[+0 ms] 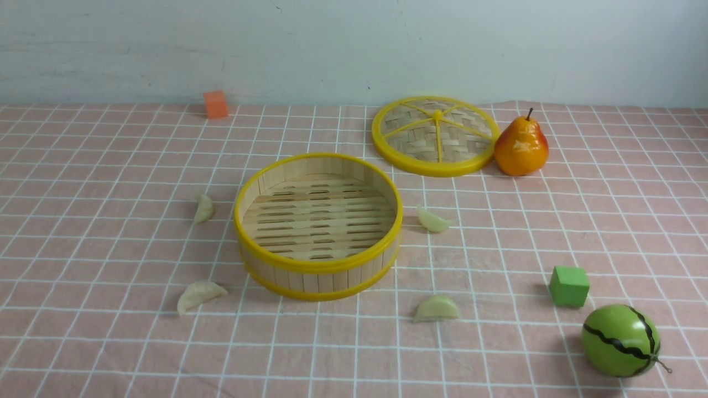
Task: Put the dumplings into the steamer on the table with the pink tablecloth.
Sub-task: 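Reach for and grasp a dumpling on the table with the left gripper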
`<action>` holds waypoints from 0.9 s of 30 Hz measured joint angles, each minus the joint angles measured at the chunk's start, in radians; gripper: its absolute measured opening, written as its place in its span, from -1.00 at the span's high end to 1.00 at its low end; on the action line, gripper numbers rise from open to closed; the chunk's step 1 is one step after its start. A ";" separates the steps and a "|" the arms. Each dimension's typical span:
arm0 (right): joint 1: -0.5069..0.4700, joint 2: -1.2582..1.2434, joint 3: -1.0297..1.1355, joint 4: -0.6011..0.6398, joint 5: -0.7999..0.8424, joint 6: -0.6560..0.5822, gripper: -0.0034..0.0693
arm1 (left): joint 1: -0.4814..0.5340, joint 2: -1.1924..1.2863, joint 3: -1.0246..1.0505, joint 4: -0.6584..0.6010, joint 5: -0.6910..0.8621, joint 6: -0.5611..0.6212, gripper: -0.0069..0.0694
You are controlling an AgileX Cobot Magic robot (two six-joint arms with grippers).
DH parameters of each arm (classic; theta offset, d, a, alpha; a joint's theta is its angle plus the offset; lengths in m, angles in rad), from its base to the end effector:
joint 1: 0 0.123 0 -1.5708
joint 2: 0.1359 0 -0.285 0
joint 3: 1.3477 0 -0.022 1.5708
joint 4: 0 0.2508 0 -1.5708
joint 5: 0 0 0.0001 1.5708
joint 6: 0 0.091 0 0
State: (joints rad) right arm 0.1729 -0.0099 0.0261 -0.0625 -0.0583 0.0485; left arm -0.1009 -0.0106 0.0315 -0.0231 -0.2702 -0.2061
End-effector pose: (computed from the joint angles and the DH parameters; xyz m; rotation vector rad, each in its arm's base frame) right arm 0.0552 0.0100 0.2102 -0.1375 1.4364 0.1331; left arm 0.0517 -0.0047 0.2271 -0.0843 1.2364 -0.2824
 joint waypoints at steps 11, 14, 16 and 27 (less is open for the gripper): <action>0.000 0.006 -0.020 0.000 -0.374 0.089 0.28 | 0.000 0.000 -0.047 0.029 -0.482 -0.330 0.77; 0.000 0.049 -0.103 0.000 -0.327 0.088 0.51 | 0.000 0.042 -0.217 0.092 -0.304 -0.413 0.82; 0.000 0.107 -0.176 0.000 -0.274 0.081 0.74 | 0.000 0.115 -0.350 0.141 -0.134 -0.421 0.85; 0.000 0.554 -0.391 0.032 0.083 0.069 0.92 | 0.000 0.768 -0.721 0.307 0.464 -0.351 0.85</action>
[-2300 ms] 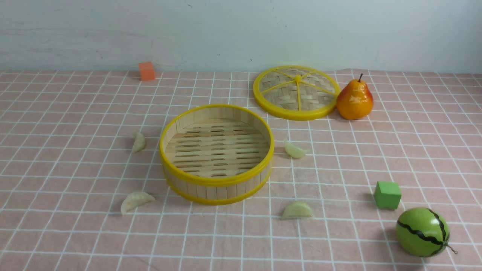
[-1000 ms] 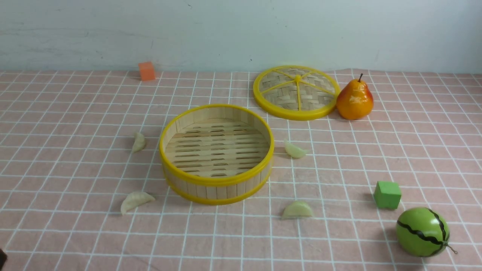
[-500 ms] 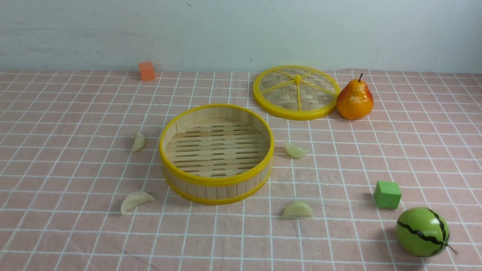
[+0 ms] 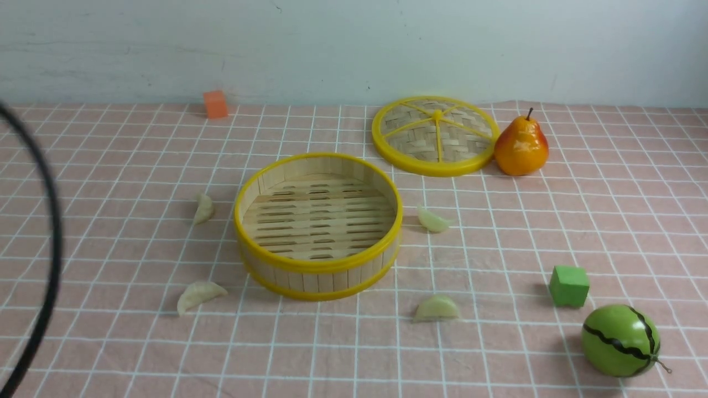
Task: Put the dumplings into the steamer on the table with the pink tablecloth.
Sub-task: 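Reach for and grasp a dumpling on the table with the left gripper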
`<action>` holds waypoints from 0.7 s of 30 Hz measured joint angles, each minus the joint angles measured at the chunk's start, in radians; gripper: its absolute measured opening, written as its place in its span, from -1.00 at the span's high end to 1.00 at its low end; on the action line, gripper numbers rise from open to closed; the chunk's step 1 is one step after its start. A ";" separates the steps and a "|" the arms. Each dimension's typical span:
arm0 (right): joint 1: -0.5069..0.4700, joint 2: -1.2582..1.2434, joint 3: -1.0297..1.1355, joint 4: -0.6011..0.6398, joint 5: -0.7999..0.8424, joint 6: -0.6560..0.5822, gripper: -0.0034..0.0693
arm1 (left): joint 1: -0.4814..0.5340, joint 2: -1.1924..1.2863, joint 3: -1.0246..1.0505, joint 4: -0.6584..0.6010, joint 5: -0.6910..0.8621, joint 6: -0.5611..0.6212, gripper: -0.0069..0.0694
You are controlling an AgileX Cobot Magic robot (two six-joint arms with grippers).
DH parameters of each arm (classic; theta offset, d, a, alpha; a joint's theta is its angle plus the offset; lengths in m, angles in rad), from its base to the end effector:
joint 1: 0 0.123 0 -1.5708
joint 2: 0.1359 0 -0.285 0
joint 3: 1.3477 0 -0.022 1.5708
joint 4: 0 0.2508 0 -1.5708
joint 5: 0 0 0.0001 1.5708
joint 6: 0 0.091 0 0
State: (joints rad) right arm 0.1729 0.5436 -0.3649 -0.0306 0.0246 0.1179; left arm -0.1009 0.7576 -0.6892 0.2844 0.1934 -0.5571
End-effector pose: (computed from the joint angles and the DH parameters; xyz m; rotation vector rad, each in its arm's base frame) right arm 0.1187 0.0206 0.2904 -0.0718 1.6891 0.1946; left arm 0.1610 -0.0113 0.3566 -0.1935 1.7324 -0.2311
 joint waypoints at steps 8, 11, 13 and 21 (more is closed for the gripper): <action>0.000 0.368 -0.257 0.031 0.533 -0.023 0.92 | 0.000 0.482 -0.256 -0.172 0.385 0.103 0.85; 0.000 0.448 -0.317 0.097 0.548 -0.106 0.92 | 0.000 0.665 -0.404 -0.225 0.463 0.134 0.85; 0.000 0.466 -0.327 0.125 0.528 -0.134 0.92 | 0.000 0.739 -0.461 -0.233 0.481 0.141 0.82; 0.000 0.557 -0.334 0.200 0.516 -0.224 0.91 | 0.000 1.193 -0.911 -0.241 0.563 0.238 -0.02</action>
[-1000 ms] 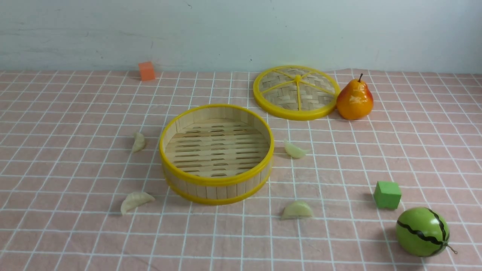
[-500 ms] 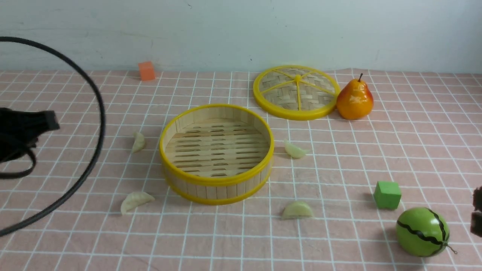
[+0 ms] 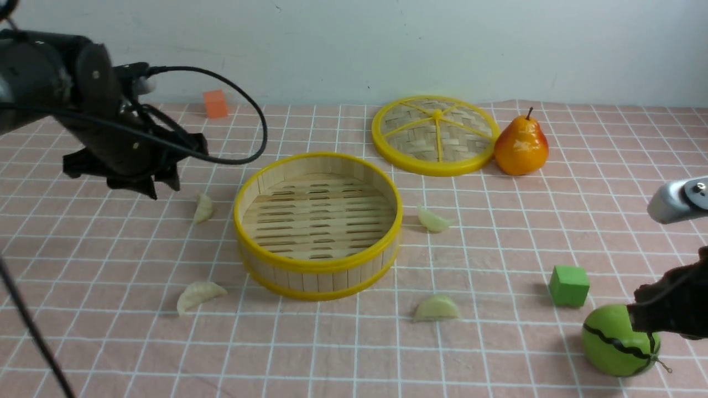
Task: Put the dumplings into the steamer on the table with the pink tablecloth.
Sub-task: 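Reach for and grasp a dumpling on the table with the left gripper, then place the dumpling into the bamboo steamer basket with the left gripper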
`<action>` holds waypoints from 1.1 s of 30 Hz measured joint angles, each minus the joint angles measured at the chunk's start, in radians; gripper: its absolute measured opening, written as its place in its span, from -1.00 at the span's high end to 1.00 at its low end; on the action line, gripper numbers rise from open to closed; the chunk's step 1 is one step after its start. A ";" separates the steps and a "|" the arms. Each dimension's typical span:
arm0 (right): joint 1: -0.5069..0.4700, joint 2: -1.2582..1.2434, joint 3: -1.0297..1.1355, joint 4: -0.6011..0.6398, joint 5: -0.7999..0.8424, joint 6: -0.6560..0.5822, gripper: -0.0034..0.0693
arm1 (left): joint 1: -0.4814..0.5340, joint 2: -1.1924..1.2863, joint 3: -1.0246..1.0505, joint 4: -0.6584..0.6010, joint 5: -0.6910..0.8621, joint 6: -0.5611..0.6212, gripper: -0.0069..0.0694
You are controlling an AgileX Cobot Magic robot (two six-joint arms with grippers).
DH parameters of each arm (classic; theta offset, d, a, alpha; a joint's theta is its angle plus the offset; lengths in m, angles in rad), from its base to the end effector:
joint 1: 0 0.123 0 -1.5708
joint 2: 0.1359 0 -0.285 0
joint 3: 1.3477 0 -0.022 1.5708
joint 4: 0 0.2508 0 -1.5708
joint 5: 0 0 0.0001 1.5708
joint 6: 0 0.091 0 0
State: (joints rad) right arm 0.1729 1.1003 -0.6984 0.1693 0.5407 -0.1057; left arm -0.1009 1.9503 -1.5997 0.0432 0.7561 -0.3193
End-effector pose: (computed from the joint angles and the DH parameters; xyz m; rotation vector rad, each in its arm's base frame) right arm 0.2070 0.0442 0.2674 -0.2009 2.4173 0.2019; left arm 0.4340 -0.0412 0.2494 -0.2528 2.5804 -0.1041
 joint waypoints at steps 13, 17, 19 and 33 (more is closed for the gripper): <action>0.000 0.036 0.000 0.016 -0.006 -0.007 0.91 | -0.005 0.439 -0.506 0.000 0.210 0.039 0.19; 0.000 0.036 0.000 0.024 -0.008 -0.007 0.91 | -0.005 0.450 -0.512 -0.023 0.211 0.044 0.43; 0.000 0.036 0.000 0.026 -0.008 -0.007 0.91 | -0.004 0.448 -0.512 -0.026 0.213 0.045 0.42; 0.000 0.036 0.000 0.038 -0.019 -0.007 0.88 | -0.129 0.175 -0.524 -0.196 0.302 0.160 0.42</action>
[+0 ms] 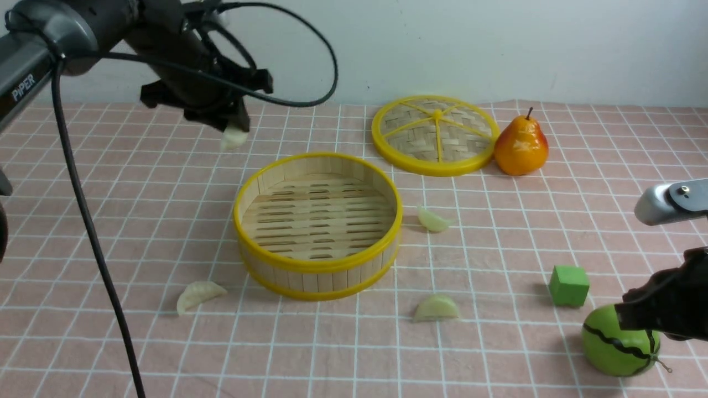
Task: Put the dumplings into the steamer on the table with the pink tablecloth.
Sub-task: 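Place the dumpling into the bamboo steamer basket with the left gripper, then reach for and grasp a dumpling on the table with the left gripper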
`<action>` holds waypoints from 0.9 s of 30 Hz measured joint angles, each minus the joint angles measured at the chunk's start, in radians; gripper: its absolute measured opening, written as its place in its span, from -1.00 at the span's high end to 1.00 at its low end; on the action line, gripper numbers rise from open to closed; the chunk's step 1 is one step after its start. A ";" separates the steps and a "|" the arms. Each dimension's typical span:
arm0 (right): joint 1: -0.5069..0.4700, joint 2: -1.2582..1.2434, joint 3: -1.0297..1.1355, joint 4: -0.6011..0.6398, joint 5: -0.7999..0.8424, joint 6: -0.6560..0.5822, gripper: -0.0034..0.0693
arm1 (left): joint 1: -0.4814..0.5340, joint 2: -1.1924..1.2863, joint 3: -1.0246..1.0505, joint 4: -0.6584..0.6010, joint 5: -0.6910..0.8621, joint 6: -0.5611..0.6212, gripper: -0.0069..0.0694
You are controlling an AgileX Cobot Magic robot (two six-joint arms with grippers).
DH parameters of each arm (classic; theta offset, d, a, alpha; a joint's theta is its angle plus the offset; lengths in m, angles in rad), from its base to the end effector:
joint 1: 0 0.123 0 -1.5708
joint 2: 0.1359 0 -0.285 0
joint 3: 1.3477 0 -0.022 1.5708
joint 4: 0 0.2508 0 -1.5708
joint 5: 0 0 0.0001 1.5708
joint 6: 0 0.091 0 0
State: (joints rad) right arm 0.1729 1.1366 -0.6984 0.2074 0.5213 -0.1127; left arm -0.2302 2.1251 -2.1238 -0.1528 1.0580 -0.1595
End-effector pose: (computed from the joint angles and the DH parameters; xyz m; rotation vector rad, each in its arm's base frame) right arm 0.2132 0.0467 0.2610 -0.1745 2.4351 0.2328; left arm 0.4651 -0.1214 0.3119 0.0471 2.5622 -0.3499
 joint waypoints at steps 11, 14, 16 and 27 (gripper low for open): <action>0.000 0.000 0.000 0.026 0.000 0.000 0.87 | -0.094 0.213 0.024 0.045 -0.074 -0.019 0.24; 0.000 0.000 0.000 0.027 0.000 0.000 0.87 | -0.094 0.202 0.001 0.079 -0.033 -0.021 -0.07; 0.000 0.000 0.000 0.027 0.000 0.000 0.87 | -0.094 0.173 -0.039 0.132 0.086 -0.019 -0.30; 0.000 0.000 0.004 0.049 -0.001 0.000 0.87 | 0.037 -0.214 0.361 0.153 0.147 0.182 -0.43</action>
State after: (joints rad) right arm 0.1729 1.1366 -0.6943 0.2566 0.5204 -0.1129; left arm -0.1928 1.9107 -1.7626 0.0000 1.2047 0.0227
